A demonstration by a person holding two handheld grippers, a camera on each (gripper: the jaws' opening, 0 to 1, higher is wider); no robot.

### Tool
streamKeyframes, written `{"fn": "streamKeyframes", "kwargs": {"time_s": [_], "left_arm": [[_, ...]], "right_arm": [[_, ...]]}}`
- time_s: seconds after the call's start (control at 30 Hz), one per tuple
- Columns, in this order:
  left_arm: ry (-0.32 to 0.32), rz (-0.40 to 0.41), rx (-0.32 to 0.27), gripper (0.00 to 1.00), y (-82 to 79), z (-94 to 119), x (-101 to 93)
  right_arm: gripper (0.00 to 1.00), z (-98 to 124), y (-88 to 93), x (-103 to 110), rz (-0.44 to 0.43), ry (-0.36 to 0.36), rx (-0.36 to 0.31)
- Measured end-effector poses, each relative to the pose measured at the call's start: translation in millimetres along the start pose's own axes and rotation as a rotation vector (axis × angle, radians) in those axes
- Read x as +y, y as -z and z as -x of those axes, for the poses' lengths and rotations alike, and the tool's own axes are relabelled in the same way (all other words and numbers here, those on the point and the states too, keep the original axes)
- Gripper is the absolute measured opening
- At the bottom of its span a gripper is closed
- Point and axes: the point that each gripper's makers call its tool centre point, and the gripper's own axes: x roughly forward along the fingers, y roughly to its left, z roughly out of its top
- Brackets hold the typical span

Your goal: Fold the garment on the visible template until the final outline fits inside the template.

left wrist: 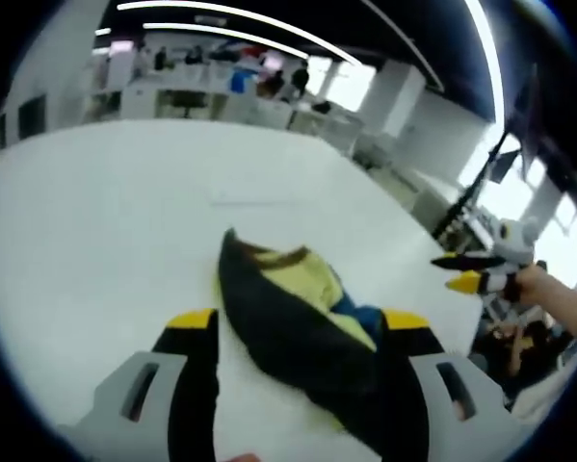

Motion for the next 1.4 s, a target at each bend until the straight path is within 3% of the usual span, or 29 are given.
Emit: {"fn": "streamKeyframes", "kwargs": {"time_s": [0.5, 1.13, 1.4], "left_arm": [[-0.009, 0.001, 0.014, 0.61, -9.8, -14, 14.3], [0.001, 0.008, 0.045, 0.61, -15.2, -43, 24.4], [0.002, 0.008, 0.067, 0.6, -14.1, -57, 30.9]], "right_arm": [[0.56, -28, -21.8, -12, -0.009, -0.007, -0.02], [0.55, -50, -23.0, -28, -0.036, 0.002, -0.021], [0.55, -58, -23.0, -21, -0.04, -0.004, -0.022]]}}
